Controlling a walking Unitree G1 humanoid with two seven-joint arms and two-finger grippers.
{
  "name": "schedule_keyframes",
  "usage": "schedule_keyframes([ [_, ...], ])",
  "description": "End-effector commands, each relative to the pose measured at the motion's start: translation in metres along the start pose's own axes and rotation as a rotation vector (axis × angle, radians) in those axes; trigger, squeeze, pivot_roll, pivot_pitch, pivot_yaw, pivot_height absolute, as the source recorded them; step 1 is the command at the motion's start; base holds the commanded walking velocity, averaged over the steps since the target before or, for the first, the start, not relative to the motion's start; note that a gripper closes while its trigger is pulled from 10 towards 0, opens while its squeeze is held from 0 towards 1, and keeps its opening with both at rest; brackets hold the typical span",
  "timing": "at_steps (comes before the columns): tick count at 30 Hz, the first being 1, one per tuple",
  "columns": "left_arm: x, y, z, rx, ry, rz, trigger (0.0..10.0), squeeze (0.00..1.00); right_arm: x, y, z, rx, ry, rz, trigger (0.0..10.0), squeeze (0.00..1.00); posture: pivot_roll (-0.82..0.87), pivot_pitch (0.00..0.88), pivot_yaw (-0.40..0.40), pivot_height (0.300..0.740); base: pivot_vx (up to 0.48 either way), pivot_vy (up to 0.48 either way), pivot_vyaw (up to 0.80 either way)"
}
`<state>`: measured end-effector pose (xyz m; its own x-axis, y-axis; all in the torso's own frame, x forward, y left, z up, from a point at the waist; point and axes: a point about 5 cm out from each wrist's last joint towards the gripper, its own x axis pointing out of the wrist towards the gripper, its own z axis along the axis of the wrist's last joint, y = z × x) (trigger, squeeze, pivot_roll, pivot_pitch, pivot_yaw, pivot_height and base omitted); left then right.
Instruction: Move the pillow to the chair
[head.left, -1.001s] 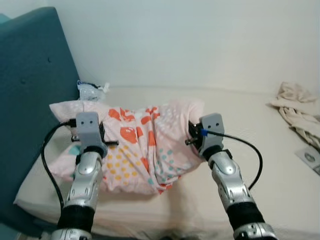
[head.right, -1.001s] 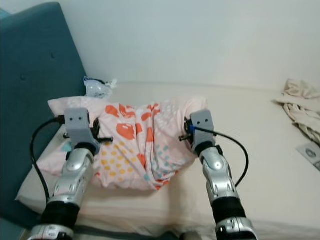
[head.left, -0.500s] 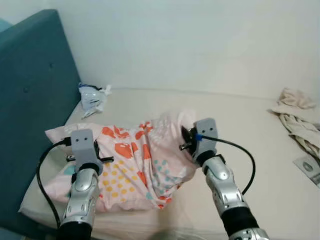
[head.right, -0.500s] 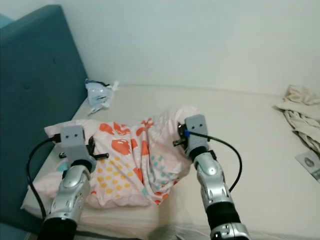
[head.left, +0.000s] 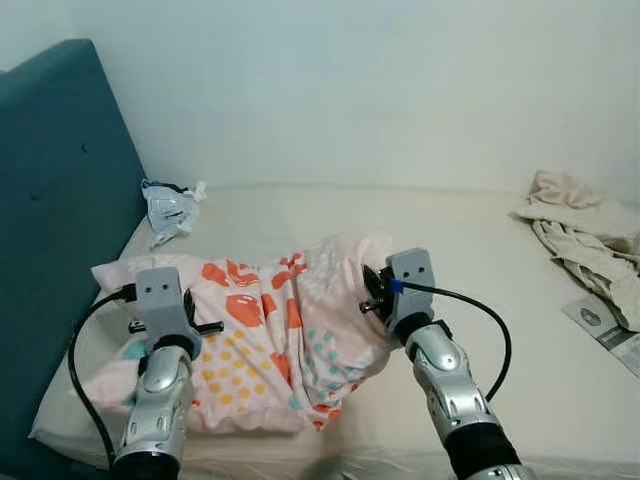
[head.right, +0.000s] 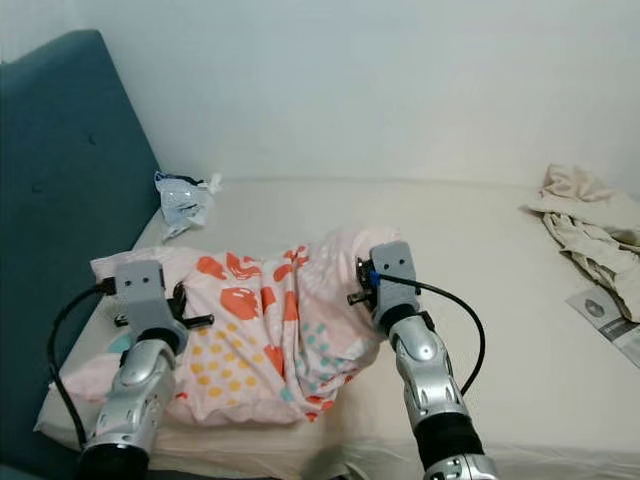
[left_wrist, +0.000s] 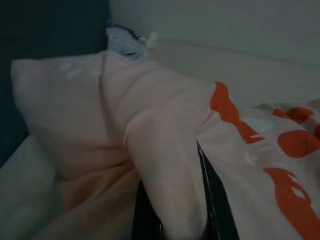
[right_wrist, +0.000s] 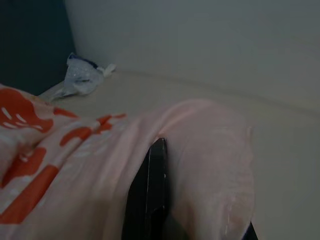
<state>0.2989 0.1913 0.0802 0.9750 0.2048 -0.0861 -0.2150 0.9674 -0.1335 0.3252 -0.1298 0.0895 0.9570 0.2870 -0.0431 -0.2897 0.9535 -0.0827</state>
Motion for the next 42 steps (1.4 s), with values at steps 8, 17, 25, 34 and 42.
schedule_keyframes([
  [8, -0.003, 0.007, -0.029, 0.113, 0.141, -0.041, 10.0, 0.0, -0.012, 0.003, -0.042, 0.081, 0.173, -0.04, 10.0, 0.0, 0.06, 0.038, -0.026, 0.74, 0.0, 0.0, 0.0],
  [17, -0.012, -0.001, -0.037, 0.141, 0.146, -0.081, 10.0, 0.0, -0.016, 0.011, -0.05, 0.098, 0.187, -0.013, 10.0, 0.0, 0.06, 0.055, -0.027, 0.74, 0.0, 0.0, 0.0],
  [25, -0.018, -0.011, -0.04, 0.128, 0.124, -0.103, 10.0, 0.0, -0.015, 0.015, -0.05, 0.1, 0.183, 0.017, 10.0, 0.0, 0.05, 0.061, -0.041, 0.74, 0.0, 0.0, 0.0],
  [34, -0.019, -0.014, -0.041, 0.1, 0.132, -0.125, 10.0, 0.0, -0.014, 0.014, -0.05, 0.13, 0.179, 0.01, 10.0, 0.0, 0.05, 0.042, -0.036, 0.74, 0.0, 0.0, 0.0],
  [42, -0.017, -0.017, -0.038, 0.085, 0.123, -0.141, 10.0, 0.0, -0.011, 0.017, -0.047, 0.163, 0.165, 0.014, 10.0, 0.0, 0.06, 0.039, -0.031, 0.74, 0.0, 0.0, 0.0],
])
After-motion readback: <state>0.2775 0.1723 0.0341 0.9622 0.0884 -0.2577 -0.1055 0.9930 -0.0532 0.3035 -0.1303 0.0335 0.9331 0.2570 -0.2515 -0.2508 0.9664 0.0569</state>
